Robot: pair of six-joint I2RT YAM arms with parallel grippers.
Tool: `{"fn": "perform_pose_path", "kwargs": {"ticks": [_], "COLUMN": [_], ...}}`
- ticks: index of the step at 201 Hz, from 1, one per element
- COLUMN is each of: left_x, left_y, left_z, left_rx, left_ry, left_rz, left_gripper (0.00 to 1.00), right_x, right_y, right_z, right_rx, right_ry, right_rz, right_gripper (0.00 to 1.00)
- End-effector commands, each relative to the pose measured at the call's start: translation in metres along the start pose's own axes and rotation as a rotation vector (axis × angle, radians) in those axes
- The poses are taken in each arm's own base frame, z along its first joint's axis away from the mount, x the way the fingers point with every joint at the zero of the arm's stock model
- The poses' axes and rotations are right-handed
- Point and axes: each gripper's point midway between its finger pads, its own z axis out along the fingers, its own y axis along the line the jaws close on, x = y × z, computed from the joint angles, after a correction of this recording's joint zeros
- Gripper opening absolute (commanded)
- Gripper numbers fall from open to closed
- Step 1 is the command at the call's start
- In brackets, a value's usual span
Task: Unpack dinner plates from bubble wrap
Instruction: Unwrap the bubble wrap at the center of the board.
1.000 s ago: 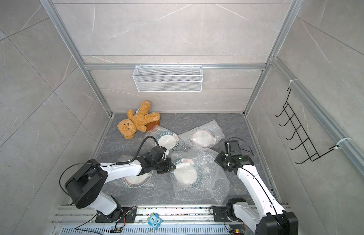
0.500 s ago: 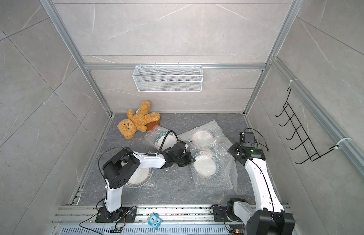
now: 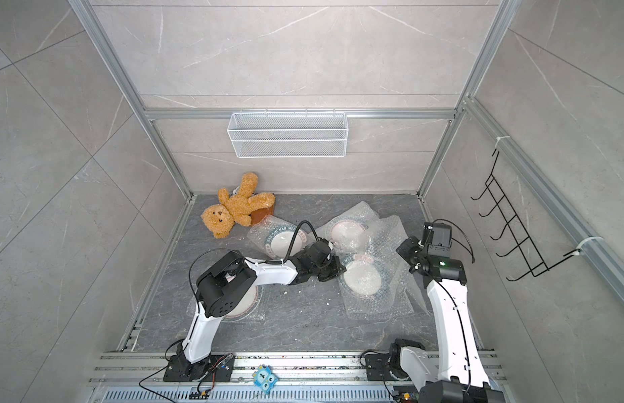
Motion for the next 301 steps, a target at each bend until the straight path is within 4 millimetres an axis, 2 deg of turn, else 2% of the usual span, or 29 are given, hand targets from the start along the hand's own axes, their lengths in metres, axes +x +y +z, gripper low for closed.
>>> {"fn": "perform_pose_path", "kwargs": {"ticks": [1,38,56,85,106,132,157,174,218,223,249,273,301], "left_x": [0.004,0.005,0.005,0.006,0.01,0.013,0.017,0.019,0.014,0.013,0.005,-0.003,-0.013], "left_y": [0.038,0.035,0.032,0.038,0.043,0.038,0.031,0.03,0.054,0.056,0.062,0.073,0.084], "left_z": [0.005,0.007,0.001,-0.015,-0.024,-0.043,-0.073,-0.099,-0.18,-0.188,-0.228,-0.256,-0.277], "left_rx": [-0.146,-0.135,-0.136,-0.186,-0.19,-0.164,-0.144,-0.142,-0.344,-0.358,-0.383,-0.424,-0.432], "left_ry": [-0.001,0.008,0.004,0.001,0.008,-0.002,-0.014,-0.029,-0.087,-0.096,-0.131,-0.15,-0.187], "left_rz": [-0.019,-0.021,-0.009,0.019,0.015,0.026,0.064,0.084,0.2,0.2,0.18,0.14,0.091], "left_gripper": [0.0,0.0,0.0,0.32,0.48,0.66,0.77,0.81,0.95,0.99,1.0,1.0,1.0], "right_x": [0.012,0.053,0.073,0.086,0.088,0.093,0.092,0.09,0.101,0.106,0.137,0.183,0.239], "right_y": [0.026,0.062,0.066,0.044,0.038,0.034,0.032,0.04,0.082,0.087,0.108,0.134,0.163], "right_z": [-0.012,-0.014,-0.004,0.012,0.015,0.016,0.01,0.003,-0.012,-0.012,-0.002,0.008,0.015], "right_rx": [-0.137,-0.279,-0.292,-0.212,-0.189,-0.18,-0.172,-0.201,-0.312,-0.321,-0.308,-0.312,-0.293], "right_ry": [0.036,0.148,0.203,0.216,0.212,0.234,0.221,0.214,0.239,0.248,0.275,0.304,0.298], "right_rz": [-0.056,-0.101,-0.11,-0.111,-0.114,-0.137,-0.164,-0.187,-0.27,-0.282,-0.365,-0.442,-0.539], "right_gripper": [0.0,0.0,0.0,0.0,0.0,0.0,0.0,0.0,0.0,0.0,0.0,0.0,0.0]}}
